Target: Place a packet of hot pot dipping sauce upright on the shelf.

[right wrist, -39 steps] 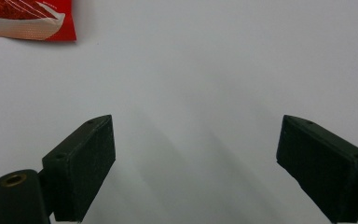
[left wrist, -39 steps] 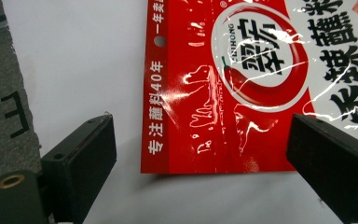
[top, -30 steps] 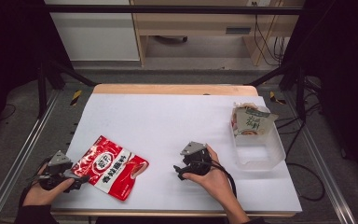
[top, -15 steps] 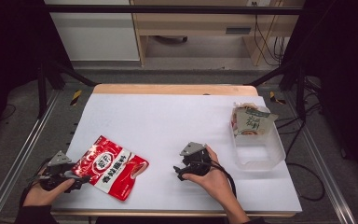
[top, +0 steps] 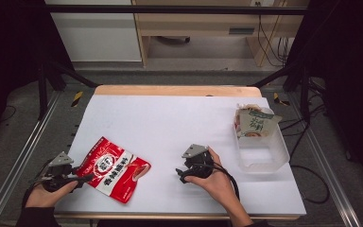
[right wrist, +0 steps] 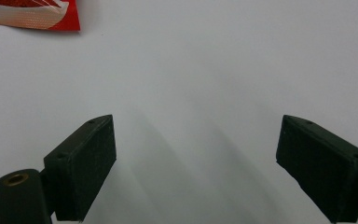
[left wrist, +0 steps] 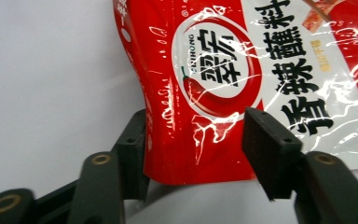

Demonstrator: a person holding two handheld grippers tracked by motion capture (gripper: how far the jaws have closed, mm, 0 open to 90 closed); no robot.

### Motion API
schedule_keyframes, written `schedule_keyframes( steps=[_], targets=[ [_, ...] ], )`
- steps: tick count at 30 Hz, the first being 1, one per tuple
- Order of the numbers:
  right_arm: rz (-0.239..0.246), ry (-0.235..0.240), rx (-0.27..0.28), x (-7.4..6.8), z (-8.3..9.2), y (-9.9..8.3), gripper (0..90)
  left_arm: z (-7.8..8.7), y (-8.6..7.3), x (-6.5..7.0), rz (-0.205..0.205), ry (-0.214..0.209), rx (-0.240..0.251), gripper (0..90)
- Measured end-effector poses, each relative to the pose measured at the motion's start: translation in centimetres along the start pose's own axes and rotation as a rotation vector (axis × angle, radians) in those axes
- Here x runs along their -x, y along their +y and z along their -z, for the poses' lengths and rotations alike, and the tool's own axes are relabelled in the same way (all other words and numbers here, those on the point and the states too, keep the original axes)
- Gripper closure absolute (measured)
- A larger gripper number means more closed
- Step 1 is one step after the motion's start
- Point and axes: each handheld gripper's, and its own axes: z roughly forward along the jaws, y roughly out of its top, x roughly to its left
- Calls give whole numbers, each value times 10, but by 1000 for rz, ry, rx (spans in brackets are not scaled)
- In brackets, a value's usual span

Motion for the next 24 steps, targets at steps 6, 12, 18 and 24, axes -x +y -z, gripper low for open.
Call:
schedule_keyframes(
  steps=[6, 12, 18, 24],
  targets=[
    [7, 1, -4, 0, -1, 0, 125, 0, 4, -7, -2, 39, -18, 725],
    [9, -3, -10, 0, -2, 0, 126, -3, 11, -9, -6, 36, -6, 863],
    [8, -8, -14, 1, -2, -1, 126, -7, 24, -6, -39, 25, 1, 900],
    [7, -7, -3, 1, 0, 1, 130, -18, 45, 2, -100, 2, -3, 900]
  ],
)
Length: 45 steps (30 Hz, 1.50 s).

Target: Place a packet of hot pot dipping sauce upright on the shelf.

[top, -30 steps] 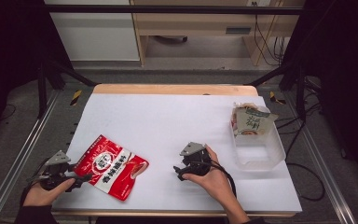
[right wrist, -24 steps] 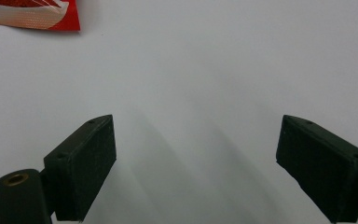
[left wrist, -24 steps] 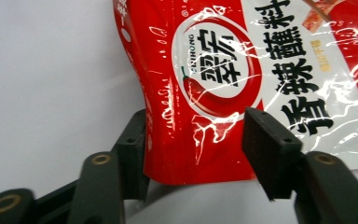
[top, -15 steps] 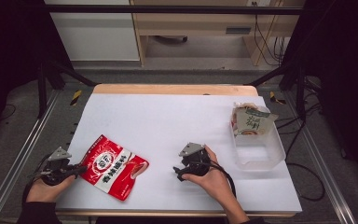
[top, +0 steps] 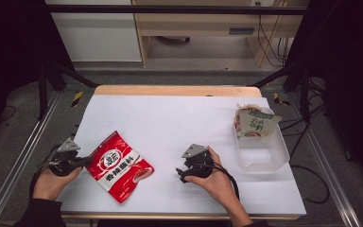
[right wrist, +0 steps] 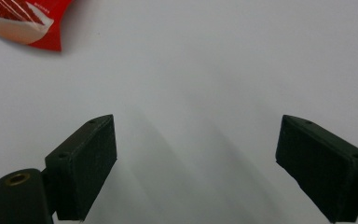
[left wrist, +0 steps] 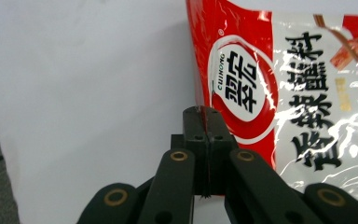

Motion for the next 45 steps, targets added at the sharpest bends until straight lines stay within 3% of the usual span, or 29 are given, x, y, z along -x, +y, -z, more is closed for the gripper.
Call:
schedule_keyframes(
  steps=[10, 11, 12, 20, 26, 29, 36, 45],
  targets=[
    [35, -26, 15, 2, 13, 22, 150, -24, 46, 31, -74, -61, 40, 900],
    [37, -29, 17, 4, 15, 24, 152, -24, 46, 31, -74, -61, 40, 900],
    [41, -29, 16, 5, 17, 27, 159, -30, 54, 40, -78, -81, 62, 900],
    [60, -24, 10, 16, 30, 47, 193, -45, 75, 74, -45, -131, 142, 900],
    [66, 10, 14, 22, 41, 65, 225, -43, 89, 91, -42, -152, 178, 900],
    [78, 20, 0, 23, 44, 75, 225, -41, 98, 95, -62, -155, 174, 900],
    [107, 39, -1, 25, 50, 98, 199, -37, 109, 112, -58, -162, 216, 900],
    [111, 85, -19, 23, 53, 109, 166, -33, 114, 124, -61, -182, 221, 900]
  ],
)
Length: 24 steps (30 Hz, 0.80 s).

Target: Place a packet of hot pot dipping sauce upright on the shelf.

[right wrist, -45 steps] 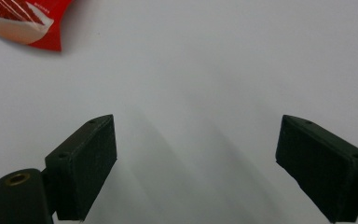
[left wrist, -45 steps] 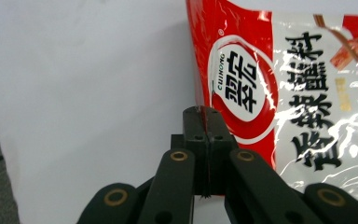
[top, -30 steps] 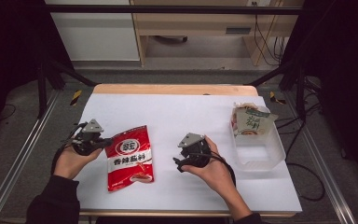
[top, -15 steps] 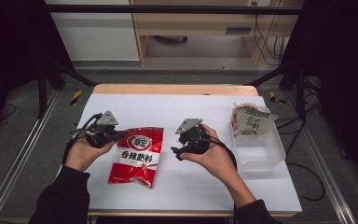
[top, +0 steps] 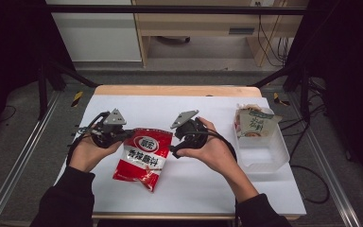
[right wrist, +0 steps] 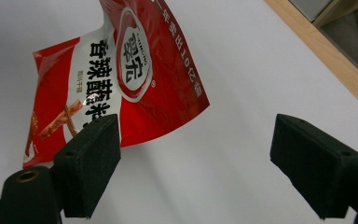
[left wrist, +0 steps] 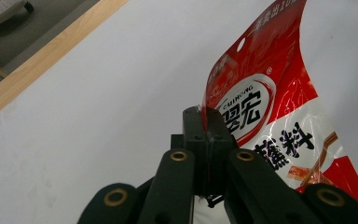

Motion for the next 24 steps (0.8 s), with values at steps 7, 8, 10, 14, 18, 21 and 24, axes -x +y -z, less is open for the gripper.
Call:
schedule_keyframes(
  steps=[7, 8, 10, 14, 18, 21, 24],
  targets=[
    [5, 30, -9, 3, -2, 5, 163, 2, 4, 4, -9, -5, 1, 900],
    [8, 33, -12, 3, -3, 5, 163, 2, 5, 4, -9, -7, 1, 900],
    [9, 42, -12, 3, -5, 6, 185, 1, 6, 5, -9, -6, 4, 900],
    [23, 54, -24, 2, -10, 10, 243, 1, 8, 6, -12, -10, 8, 900],
    [31, 81, -41, 1, -19, 16, 342, 1, 10, 9, -15, -12, 15, 900],
    [40, 112, -52, 0, -25, 21, 424, 3, 12, 10, -18, -17, 24, 900],
    [52, 137, -65, -1, -29, 24, 548, 4, 12, 10, -16, -17, 26, 900]
  ],
)
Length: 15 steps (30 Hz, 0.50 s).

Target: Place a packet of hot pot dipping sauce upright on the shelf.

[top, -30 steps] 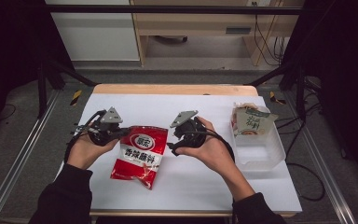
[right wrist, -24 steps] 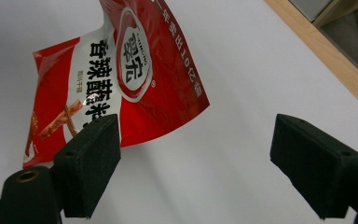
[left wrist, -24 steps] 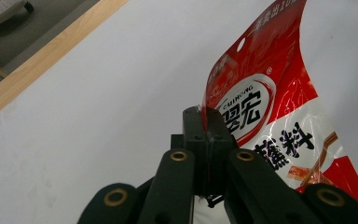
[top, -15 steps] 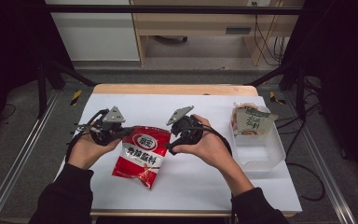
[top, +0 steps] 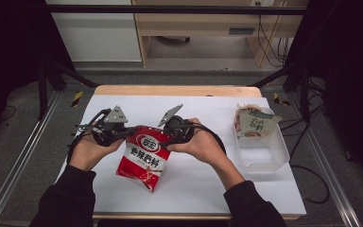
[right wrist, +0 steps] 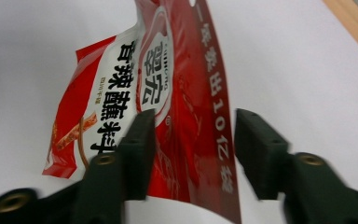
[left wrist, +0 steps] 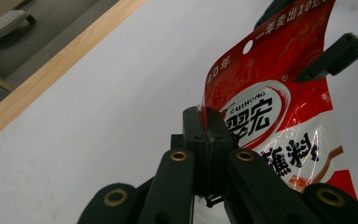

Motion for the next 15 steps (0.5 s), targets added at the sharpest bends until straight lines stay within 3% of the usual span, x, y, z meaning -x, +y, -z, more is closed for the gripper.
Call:
schedule_keyframes(
  steps=[6, 10, 12, 15],
  targets=[
    [13, 23, -20, 0, -4, 3, 803, 0, -2, -4, 7, 2, -7, 900],
    [17, 33, -35, 1, -6, 4, 897, -1, -4, -7, 19, -8, -9, 892],
    [18, 36, -43, 1, -7, 3, 899, -1, -5, -10, 22, 2, -5, 803],
    [31, 35, -42, 1, -8, 3, 900, -1, -5, -16, 46, 25, 9, 588]
  ],
)
